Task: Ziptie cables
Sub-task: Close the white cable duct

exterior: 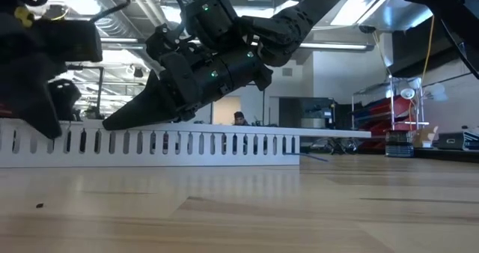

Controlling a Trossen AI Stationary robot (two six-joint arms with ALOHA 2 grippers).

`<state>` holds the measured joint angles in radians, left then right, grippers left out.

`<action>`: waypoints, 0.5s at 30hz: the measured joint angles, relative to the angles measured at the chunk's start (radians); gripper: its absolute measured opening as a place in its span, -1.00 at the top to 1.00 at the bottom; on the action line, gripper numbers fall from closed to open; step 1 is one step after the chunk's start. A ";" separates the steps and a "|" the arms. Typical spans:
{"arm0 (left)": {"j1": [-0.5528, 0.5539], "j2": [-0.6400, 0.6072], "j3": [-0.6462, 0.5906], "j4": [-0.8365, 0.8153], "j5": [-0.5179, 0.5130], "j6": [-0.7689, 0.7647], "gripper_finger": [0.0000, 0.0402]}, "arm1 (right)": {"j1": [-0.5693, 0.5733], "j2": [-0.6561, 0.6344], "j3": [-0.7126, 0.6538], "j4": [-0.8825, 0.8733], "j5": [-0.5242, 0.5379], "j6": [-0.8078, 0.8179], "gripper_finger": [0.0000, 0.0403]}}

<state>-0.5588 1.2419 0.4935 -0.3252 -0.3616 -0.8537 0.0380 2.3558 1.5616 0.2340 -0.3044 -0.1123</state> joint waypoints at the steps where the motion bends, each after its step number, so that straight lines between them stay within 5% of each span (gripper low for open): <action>1: 0.004 0.002 -0.006 0.017 -0.007 0.004 -0.42 | 0.000 0.000 0.000 0.000 -0.002 -0.001 -0.11; 9: 0.024 0.045 -0.013 0.073 -0.012 0.056 -0.02 | 0.004 -0.001 -0.002 0.008 0.018 0.028 -0.11; 15: 0.051 0.095 -0.013 0.173 -0.011 0.124 0.09 | 0.029 0.001 -0.006 0.047 0.042 0.034 -0.11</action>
<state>-0.5081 1.3373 0.4805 -0.1522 -0.3722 -0.7296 0.0669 2.3566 1.5556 0.2806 -0.2623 -0.0782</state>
